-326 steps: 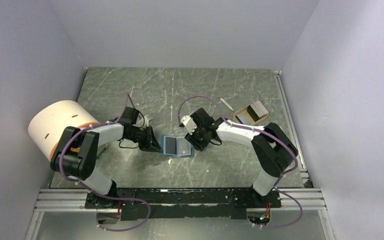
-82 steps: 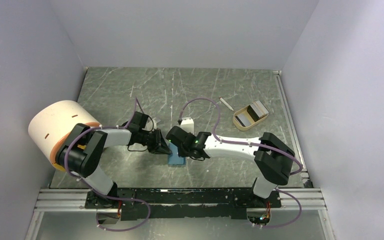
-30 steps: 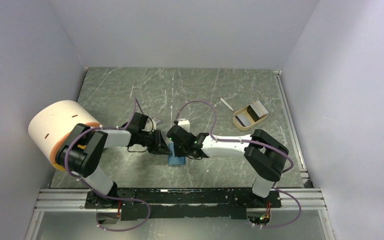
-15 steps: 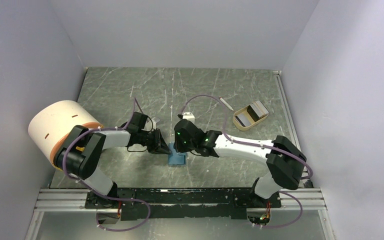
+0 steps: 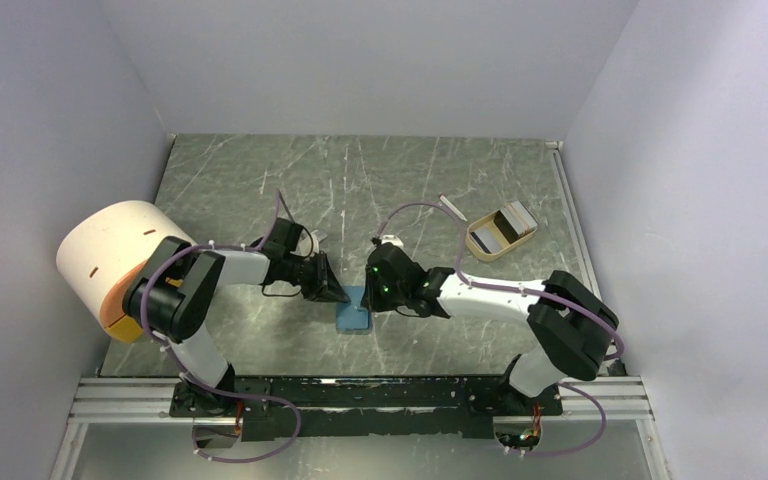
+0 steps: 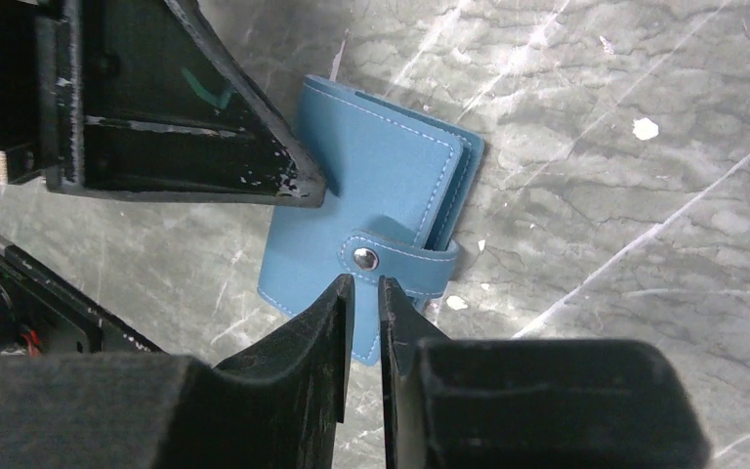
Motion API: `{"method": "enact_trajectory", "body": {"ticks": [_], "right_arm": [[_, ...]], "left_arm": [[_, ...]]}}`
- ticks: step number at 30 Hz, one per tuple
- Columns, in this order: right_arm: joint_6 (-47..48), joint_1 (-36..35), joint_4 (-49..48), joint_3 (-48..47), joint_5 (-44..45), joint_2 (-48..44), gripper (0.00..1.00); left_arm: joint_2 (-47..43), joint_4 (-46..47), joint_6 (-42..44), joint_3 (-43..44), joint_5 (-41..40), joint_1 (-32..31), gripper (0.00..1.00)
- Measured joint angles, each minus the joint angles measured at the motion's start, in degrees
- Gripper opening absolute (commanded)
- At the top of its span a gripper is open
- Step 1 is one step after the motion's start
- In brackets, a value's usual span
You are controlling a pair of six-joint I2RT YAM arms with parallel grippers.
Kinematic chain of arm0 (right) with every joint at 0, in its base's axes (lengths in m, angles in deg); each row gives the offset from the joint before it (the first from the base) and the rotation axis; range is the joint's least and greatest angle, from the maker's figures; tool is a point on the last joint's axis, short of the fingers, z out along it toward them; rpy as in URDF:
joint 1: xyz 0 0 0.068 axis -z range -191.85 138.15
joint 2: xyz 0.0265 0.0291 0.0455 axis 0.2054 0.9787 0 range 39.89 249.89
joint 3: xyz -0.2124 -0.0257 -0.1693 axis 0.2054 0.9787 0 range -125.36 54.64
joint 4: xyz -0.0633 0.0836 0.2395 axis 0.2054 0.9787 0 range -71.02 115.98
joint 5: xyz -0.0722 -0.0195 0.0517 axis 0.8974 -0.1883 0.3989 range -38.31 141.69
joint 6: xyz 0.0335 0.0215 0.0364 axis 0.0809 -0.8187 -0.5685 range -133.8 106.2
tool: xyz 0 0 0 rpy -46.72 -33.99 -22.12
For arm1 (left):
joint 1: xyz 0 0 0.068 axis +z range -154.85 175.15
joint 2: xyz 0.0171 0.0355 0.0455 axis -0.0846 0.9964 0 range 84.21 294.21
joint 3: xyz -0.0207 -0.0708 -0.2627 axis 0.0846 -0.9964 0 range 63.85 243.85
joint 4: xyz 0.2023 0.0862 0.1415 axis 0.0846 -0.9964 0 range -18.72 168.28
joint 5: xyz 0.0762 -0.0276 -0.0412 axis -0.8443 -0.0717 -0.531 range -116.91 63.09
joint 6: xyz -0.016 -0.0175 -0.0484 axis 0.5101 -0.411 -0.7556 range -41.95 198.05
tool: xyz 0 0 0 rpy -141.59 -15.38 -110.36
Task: Put the credit cards into the card holder
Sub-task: Close the card holder at the center of the board.
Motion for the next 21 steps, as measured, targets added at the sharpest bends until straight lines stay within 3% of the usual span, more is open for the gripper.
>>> {"method": "enact_trajectory", "body": {"ticks": [21], "right_arm": [[-1.77,2.62,-6.97,2.86,-5.33,3.06,0.16]], "left_arm": [[2.36,2.84,-1.03,-0.15,1.60,-0.20,0.14]]}}
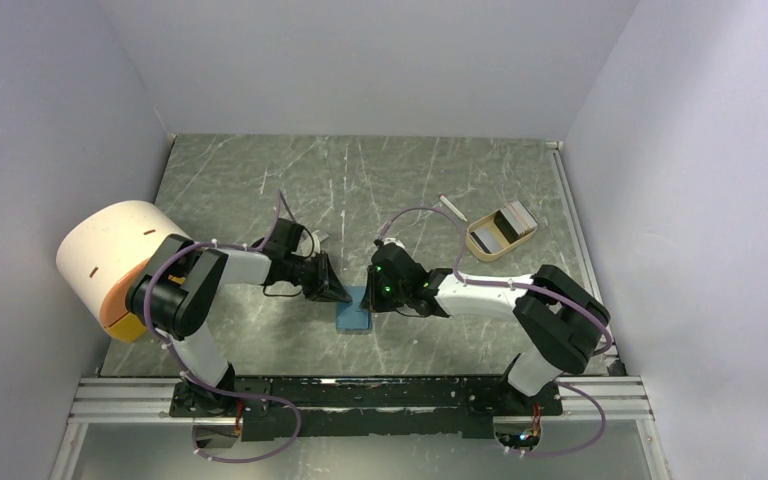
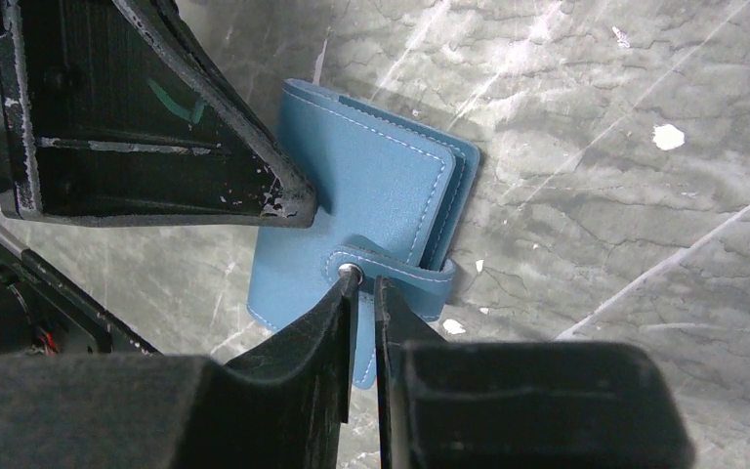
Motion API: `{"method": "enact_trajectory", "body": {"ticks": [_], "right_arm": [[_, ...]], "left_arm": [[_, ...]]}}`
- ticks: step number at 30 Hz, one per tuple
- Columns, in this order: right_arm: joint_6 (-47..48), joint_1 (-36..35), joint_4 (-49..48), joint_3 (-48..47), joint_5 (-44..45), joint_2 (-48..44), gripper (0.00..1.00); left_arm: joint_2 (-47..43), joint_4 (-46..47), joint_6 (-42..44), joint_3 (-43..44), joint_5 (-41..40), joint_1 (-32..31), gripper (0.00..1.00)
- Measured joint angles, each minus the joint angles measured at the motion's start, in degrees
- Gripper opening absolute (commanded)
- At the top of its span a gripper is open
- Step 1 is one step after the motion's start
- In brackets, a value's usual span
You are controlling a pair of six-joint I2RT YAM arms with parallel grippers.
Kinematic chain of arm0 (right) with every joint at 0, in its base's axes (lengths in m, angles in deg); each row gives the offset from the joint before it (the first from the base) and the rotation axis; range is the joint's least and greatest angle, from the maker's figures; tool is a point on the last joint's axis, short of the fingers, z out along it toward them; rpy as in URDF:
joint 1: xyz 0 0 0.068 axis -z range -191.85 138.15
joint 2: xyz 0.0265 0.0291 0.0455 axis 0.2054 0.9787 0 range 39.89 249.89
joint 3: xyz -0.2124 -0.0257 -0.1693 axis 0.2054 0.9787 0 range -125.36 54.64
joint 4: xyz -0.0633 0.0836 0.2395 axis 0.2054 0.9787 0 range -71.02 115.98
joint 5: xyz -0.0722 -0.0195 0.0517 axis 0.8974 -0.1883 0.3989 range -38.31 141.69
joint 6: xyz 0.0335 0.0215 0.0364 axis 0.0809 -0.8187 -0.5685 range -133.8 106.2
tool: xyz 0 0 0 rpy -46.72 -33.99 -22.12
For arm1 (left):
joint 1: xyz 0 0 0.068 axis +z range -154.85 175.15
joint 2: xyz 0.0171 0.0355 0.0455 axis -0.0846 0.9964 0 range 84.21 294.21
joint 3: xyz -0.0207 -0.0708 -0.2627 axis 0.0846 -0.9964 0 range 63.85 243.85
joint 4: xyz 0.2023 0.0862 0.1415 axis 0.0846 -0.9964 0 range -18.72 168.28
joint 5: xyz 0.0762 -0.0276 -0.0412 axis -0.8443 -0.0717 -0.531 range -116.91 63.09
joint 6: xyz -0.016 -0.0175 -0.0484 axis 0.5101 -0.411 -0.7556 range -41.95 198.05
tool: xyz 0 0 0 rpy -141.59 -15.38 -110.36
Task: Put the credit cards into the card holder
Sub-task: Close the card holder at the center of the board.
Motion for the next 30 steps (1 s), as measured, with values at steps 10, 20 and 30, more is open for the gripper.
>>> {"method": "enact_trajectory", "body": {"ticks": [10,20,30], "right_arm": [[-0.13,0.09,-0.50,-0.15,-0.70,0.66,0.15],[-0.09,0.07,-0.02,-1.44,-0.87,1.49,0.14],[0.17,0.00,0.96,-2.58,-0.85,2.23,0.14]], "left_arm": [[0.00,0.15,0.00,-0.09,0.00,0.00,0.14],[0.81,1.42,-0.07,-0.28,0.70,0.00,0.13],[0.96,1.62,-0.04,-0.31,0.81,0.02,0.13]]}}
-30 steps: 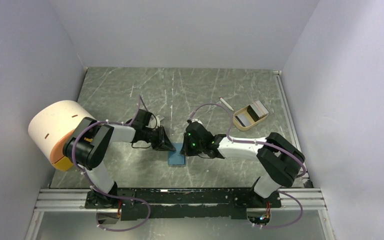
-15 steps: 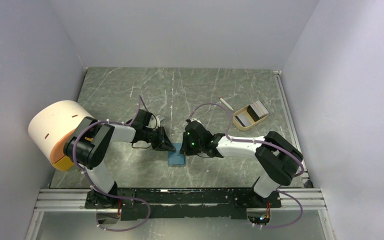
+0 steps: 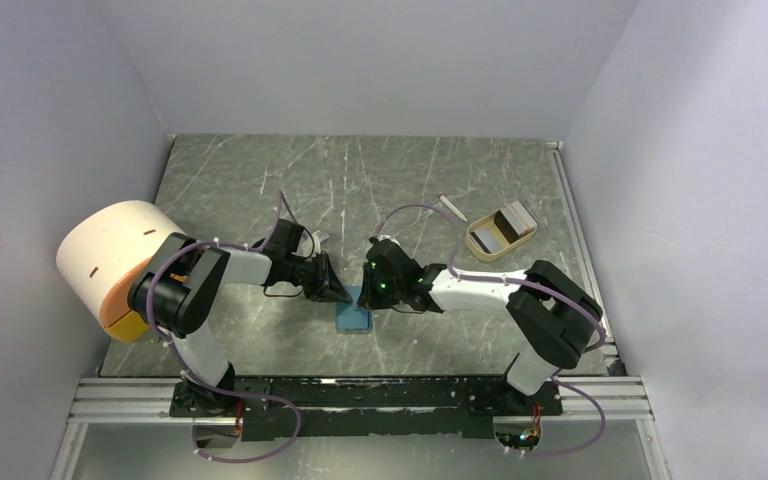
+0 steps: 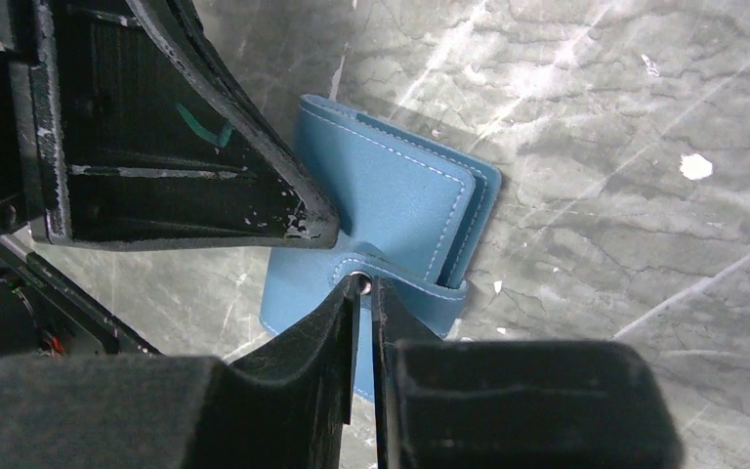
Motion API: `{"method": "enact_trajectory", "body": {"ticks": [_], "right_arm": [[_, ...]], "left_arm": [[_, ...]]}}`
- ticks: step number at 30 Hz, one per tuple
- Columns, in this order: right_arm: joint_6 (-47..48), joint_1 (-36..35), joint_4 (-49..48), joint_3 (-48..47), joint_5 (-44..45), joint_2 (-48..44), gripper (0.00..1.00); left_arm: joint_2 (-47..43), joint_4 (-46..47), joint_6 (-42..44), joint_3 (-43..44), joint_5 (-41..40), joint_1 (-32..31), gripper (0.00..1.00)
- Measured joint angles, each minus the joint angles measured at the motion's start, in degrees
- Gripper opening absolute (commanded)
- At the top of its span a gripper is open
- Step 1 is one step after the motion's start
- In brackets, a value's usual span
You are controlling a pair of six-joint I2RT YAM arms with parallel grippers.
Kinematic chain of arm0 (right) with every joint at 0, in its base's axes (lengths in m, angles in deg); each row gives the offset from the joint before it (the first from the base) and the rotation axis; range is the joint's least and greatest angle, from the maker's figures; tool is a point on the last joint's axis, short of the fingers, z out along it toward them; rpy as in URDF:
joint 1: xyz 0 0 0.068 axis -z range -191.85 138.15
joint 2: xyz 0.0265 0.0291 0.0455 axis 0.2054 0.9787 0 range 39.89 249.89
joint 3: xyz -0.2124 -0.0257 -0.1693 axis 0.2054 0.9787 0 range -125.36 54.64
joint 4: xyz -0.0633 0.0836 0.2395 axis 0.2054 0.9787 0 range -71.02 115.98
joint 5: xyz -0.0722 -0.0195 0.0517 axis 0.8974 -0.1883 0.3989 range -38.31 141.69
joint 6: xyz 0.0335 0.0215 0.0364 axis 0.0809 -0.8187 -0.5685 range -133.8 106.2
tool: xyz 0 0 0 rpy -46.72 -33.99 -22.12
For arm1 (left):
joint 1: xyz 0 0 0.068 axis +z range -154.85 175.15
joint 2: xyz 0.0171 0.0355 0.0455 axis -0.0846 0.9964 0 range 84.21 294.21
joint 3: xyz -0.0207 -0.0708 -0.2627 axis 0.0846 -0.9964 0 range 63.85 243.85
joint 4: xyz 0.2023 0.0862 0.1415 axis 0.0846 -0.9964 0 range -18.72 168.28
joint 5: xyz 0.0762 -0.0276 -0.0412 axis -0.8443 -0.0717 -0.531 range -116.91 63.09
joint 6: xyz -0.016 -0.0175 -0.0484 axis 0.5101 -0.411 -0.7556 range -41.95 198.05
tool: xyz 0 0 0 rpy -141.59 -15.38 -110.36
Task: Put the credit cards into the card holder
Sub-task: Close the card holder at the center of the board.
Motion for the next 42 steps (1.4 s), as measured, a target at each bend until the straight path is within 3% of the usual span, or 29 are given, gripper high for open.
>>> {"method": "enact_trajectory", "body": {"ticks": [19,33,42], "right_arm": [[1.95,-2.36,5.75,-5.22,3.89,2.64,0.11],[2.75,-8.72,9.94,-8.31,16.24,4.13,0.10],[2.89,-9.81,10.97,-9.09,18.95,4.55,0.12]], "left_arm": [[0.02,0.02,0.00,-0.02,0.04,0.00,0.13],[0.02,0.04,0.00,-0.07,0.02,0.00,0.13],[0.09,-0.33,0.00,0.15,0.02,0.00,0.13]]}}
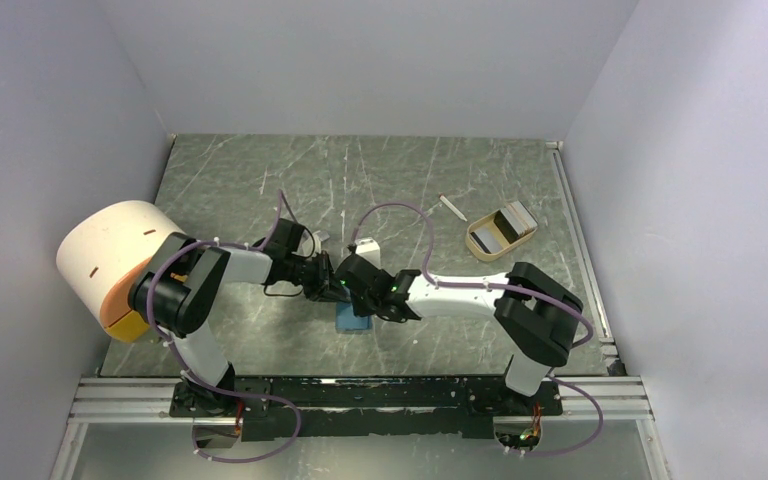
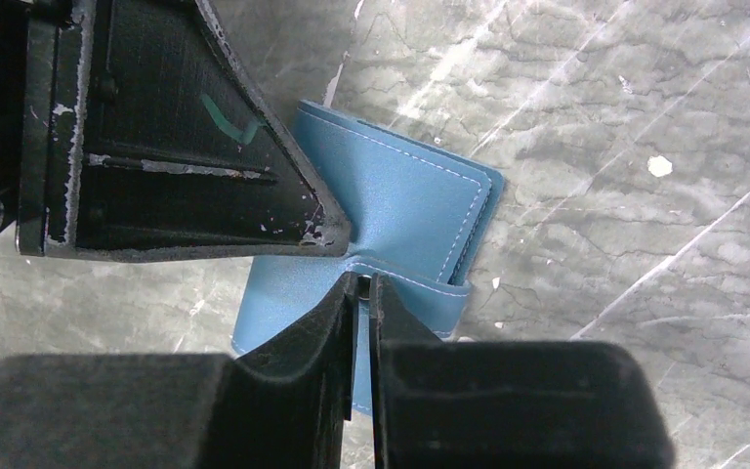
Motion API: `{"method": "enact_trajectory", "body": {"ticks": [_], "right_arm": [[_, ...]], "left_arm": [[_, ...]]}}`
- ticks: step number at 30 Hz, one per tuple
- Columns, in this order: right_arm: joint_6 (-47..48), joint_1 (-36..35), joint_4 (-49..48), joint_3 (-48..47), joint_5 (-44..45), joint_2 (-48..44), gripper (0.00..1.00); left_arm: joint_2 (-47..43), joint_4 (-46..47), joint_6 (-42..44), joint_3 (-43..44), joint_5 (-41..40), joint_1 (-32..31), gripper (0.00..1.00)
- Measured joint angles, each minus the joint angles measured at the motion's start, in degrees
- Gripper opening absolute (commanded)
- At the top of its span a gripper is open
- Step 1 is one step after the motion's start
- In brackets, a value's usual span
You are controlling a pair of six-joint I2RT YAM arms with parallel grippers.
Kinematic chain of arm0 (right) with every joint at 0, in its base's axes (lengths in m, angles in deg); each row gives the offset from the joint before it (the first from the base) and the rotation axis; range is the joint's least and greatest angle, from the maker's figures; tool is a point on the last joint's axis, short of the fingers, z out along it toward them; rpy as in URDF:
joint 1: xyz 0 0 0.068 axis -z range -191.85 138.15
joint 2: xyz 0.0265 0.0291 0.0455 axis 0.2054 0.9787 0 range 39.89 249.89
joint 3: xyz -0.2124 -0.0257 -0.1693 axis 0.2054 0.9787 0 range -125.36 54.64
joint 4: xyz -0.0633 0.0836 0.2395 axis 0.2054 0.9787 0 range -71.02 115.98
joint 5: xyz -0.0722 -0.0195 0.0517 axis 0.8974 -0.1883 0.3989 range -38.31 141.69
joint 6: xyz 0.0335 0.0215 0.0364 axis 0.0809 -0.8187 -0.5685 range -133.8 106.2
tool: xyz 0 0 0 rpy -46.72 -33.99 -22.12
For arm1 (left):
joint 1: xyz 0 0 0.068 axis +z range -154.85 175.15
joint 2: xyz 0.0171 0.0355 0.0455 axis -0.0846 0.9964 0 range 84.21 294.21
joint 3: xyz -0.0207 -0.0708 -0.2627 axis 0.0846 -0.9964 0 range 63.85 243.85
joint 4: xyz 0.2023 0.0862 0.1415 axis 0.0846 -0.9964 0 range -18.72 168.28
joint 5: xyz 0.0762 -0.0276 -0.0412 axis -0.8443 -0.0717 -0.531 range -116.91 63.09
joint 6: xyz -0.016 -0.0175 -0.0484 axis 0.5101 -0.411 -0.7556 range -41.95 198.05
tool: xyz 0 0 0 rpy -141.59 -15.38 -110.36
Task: Put the credit cards into the card holder
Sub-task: Close the card holder at the center of the board, then reset both arms
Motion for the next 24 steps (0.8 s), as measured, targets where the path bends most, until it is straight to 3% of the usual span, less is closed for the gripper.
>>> {"method": "enact_trajectory", "body": {"ticks": [8,14,16,17,18,19,21,24], "right_arm": [[1.51,0.17,5.51,-0.48,1.25,-4.22,0.36],[2.19,0.50,8.11,-0.48,4.17,-17.25,0.56],[2.21,0.70,8.68,-0.48,5.70,-21.57,0.62],[2.27,0.76,8.92,-0.48,6.56,-23.65,0.88],[2.29,0.83,9.14,-0.48,7.41,-25.51,0.99],[2.19,0.87,9.33,-0.48,8.09,-27.23,0.99],[2.51,0.94,10.03,-0.48,9.84,-30.77,0.99],[2.67,1.03,11.21,-0.48,11.82,-34.91,0.99]], "left_arm": [[-2.38,-9.20,2.01,6.58,-3.19,-0.17,0.16],[-11.26,-17.94,5.44,16.87,-9.22,-0.17,0.21],[-15.15,-20.50,6.58,19.78,-11.89,-0.17,0.29],[-16.83,-21.68,7.19,20.87,-13.05,-0.17,0.34],[-18.93,-22.99,7.85,22.05,-14.45,-0.17,0.38],[-20.63,-23.98,8.48,22.91,-15.45,-0.17,0.45],[-24.11,-25.90,9.62,24.30,-17.73,-0.17,0.96],[-29.53,-28.13,11.47,25.79,-21.11,-0.17,0.99]]}}
